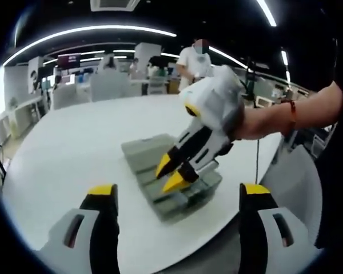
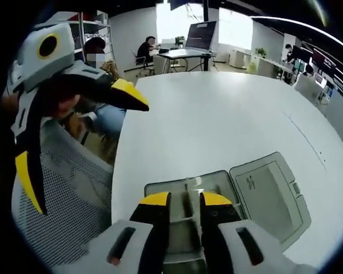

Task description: Insert the divider into the dual guide fixture by aligning both edges with the guide slots and pushing it downward to the bottom, including one-sided entry, uneven engagement, binding, and posture correction.

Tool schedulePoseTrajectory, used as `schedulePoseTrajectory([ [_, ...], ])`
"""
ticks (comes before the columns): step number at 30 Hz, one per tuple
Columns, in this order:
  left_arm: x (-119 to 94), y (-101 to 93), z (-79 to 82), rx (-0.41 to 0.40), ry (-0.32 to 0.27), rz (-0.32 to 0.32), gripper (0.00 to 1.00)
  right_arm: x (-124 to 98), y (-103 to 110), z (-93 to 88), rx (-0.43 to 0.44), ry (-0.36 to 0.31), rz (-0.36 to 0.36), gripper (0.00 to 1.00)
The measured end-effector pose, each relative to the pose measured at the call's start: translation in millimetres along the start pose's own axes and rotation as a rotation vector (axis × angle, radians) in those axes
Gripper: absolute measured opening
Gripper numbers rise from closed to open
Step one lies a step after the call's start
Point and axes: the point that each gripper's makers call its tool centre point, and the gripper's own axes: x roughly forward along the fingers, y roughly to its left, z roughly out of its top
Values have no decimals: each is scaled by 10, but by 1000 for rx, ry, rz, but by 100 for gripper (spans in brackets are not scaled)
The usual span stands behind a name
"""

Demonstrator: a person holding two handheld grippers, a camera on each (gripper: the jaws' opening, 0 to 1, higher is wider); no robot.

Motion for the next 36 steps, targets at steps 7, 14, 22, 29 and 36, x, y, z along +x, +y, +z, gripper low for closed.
schedulePoseTrajectory([
  [7, 16, -49, -8, -3, -6, -5, 86, -217, -23, 29, 78, -96, -44, 21],
  [14, 20, -63, -17, -3, 2, -10, 87, -471, -40, -32, 135, -167, -103, 30],
  [22, 12, -111, -48, 10, 17, -27, 87, -764, -15, -102, 172, -225, -173, 47],
  [29, -24, -105, -24, 3, 10, -29, 88, -1013, 18, -194, 225, -269, -209, 54],
  [36, -97, -47, 88, 24, -9, -32, 93, -1303, 9, -278, 251, -297, -259, 66],
])
